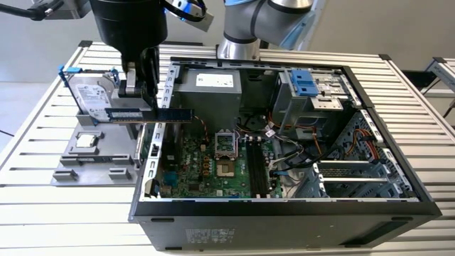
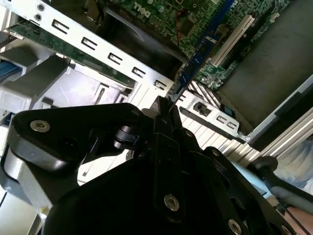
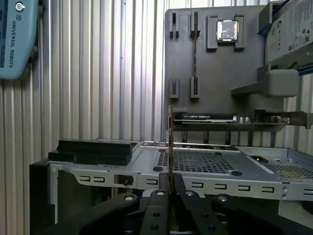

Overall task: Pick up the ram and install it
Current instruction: 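Pick up the ram and move it above insertion slot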

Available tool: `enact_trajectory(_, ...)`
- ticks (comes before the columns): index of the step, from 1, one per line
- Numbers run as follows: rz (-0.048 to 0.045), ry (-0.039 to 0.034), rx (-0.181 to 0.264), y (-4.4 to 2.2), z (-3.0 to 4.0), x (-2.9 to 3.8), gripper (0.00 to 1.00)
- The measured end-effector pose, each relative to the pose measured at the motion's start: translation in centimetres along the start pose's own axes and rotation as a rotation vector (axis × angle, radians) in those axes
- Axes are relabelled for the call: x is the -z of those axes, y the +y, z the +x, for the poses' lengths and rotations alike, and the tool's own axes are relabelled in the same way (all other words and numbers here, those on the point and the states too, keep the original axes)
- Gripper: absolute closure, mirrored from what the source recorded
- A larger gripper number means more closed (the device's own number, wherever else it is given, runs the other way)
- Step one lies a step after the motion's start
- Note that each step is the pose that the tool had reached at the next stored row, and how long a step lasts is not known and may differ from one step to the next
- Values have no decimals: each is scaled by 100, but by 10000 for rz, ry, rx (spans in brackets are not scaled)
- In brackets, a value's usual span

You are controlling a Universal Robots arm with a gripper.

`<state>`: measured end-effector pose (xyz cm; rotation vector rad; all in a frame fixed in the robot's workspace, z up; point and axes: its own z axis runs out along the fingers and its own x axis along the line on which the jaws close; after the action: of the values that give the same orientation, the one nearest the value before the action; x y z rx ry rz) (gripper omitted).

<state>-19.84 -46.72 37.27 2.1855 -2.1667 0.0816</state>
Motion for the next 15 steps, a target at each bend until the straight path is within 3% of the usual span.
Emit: enact_trajectory(15,0,-1,0,-155,1,1,100)
